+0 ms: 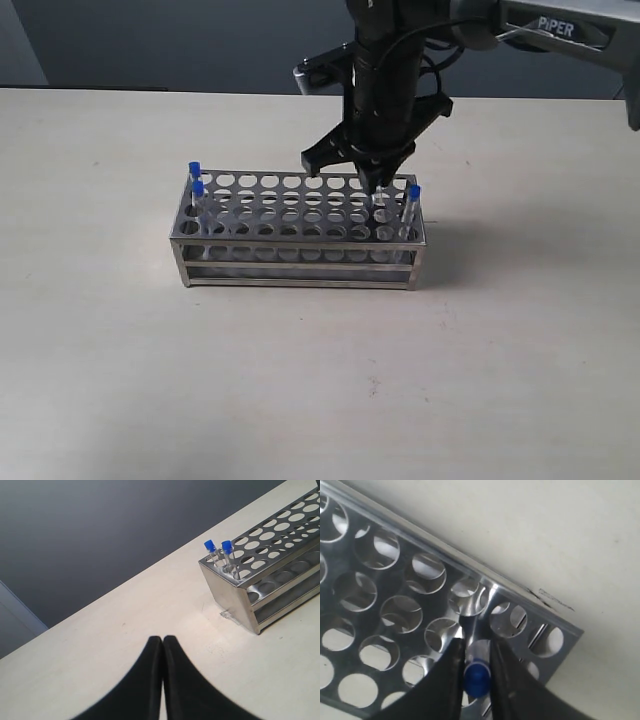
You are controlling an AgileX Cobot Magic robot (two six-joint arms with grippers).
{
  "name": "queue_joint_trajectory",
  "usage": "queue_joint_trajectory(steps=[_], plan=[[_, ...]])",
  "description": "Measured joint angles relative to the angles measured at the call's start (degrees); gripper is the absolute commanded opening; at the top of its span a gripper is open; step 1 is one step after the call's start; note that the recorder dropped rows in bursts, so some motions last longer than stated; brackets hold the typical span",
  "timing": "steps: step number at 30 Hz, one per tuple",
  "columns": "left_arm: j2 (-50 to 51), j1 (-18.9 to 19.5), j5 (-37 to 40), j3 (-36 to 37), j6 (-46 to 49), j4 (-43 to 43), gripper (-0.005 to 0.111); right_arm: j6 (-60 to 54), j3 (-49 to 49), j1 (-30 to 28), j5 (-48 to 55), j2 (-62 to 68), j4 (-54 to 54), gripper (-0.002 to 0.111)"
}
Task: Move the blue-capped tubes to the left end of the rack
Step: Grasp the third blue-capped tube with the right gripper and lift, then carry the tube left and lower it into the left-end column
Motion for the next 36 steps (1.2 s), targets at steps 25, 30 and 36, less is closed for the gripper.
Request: queue_joint_trajectory(steps=[25,30,36], plan=[[0.0,0.0,0.0,0.0,0.0,0.0,0.001,-5.2,0.0,2.0,-1.1,-11.9,7.0,0.000],[0.0,0.0,0.0,0.0,0.0,0.0,0.001,-8.3,-4.2,4.4,-5.1,-11.7,8.5,-0.001],[0.0,0.0,0.0,0.0,0.0,0.0,0.001,-13.1,-13.3,4.5,-5.4,-5.8,12.4,-0.001]])
